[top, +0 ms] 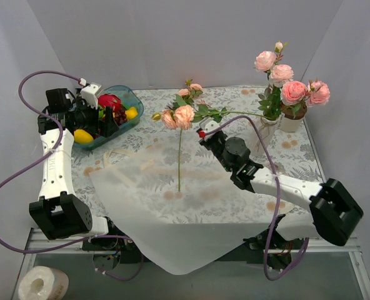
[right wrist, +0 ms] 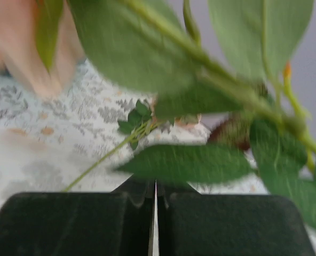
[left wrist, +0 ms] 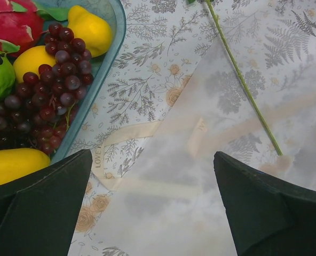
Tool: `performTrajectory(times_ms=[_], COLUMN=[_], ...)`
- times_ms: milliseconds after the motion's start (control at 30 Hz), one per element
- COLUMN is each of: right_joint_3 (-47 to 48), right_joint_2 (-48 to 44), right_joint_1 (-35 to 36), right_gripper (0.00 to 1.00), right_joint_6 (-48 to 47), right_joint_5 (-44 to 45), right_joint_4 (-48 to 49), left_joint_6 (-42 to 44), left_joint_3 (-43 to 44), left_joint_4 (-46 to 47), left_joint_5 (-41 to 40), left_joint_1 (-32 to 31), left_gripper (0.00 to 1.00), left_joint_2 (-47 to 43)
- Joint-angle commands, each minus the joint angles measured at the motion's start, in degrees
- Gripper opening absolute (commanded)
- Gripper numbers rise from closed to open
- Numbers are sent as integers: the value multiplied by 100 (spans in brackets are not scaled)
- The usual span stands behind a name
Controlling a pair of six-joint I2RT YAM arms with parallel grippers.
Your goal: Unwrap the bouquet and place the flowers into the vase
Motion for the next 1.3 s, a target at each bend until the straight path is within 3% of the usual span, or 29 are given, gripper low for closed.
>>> performTrajectory(times_ms=[0,200,333,667,833,967,1067,1133,1267], right_joint_3=[817,1355,1706,2655,2929,2603,2507,2480,3049], right_joint_2=[741,777,602,162,145,-154,-242,-260,20], right_joint_1=[340,393,227,-1056,-1373,-1313,-1085,-1031,-1005], right_gripper=[1,1,1,1,1,1,10,24,38], right_joint_6=[-699,-1192,-1544,-324,141,205,-101,-234,-533], right_joint_5=[1215,1515,1594,1085,1103,252,180,118,-338], right_joint_4=[2252,2798,2659,770,409,321,74,22,-794], left_joint_6=[104,201,201,175,201,236,245,236,219], left_joint_3=[236,105,51,-63,-63,-124,-168,-160,-151], left_joint_4=[-121,-104,-77,-24,-24,2,2,-7,2], left_joint_5=[-89,-177,-124,-54,-98,-115,-80,-37,-28], left_joint_1=[-1,-9,-1,-1,-10,-10,-10,-10,-10], left_gripper=[98,98,98,98,98,98,98,98,98], left_joint_2=[-52,-139,-140,-227,-245,-289,-272,-254,-227])
